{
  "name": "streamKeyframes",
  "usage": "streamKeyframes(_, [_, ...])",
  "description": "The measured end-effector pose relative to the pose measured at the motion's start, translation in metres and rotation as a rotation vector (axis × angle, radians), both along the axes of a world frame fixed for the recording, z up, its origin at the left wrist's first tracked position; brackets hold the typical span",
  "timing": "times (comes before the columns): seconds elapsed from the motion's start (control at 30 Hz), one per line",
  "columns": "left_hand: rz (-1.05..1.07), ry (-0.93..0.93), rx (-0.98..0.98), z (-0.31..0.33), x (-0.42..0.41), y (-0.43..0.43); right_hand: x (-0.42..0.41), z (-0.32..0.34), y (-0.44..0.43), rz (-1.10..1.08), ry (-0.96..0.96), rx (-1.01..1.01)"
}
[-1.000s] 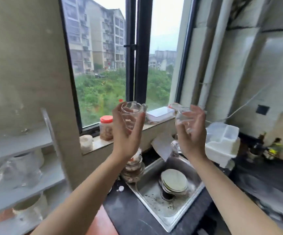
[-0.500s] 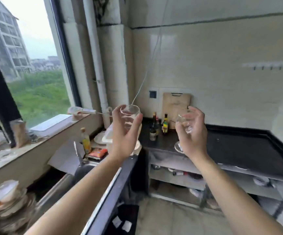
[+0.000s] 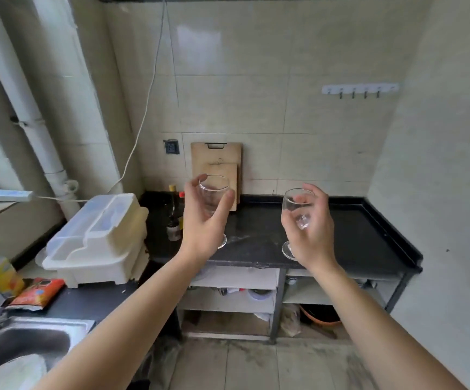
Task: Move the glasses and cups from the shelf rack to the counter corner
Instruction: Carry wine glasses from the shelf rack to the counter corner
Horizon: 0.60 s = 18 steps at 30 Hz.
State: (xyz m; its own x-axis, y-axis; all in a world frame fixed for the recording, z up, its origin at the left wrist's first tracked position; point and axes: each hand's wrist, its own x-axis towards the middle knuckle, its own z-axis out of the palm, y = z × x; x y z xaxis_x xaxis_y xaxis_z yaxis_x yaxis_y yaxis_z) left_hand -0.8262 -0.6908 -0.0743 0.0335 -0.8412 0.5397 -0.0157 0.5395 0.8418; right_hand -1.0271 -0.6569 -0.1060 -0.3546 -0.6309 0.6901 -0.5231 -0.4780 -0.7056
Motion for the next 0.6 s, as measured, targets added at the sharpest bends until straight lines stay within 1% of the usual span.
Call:
streamKeyframes(0.2, [-0.209,0.032,0.024,-0.011,-0.127,-0.111,-0.117,0.001,-0.082,-0.183,0.055,0.041])
streamKeyframes(0.33, [-0.322,0.038,0.029,-0.002,-0.210,-0.188,-0.194,0.015,-0.143,-0.298,0.053,0.058])
streamKeyframes(0.43, [-0.403,0.005,0.012,0.006,-0.268,-0.239,-0.249,0.019,-0.181,-0.372,0.065,0.056])
streamKeyframes(0.6, [-0.500,-0.050,0.022,0.004,-0.362,-0.298,-0.330,0.011,-0.219,-0.446,-0.024,0.064])
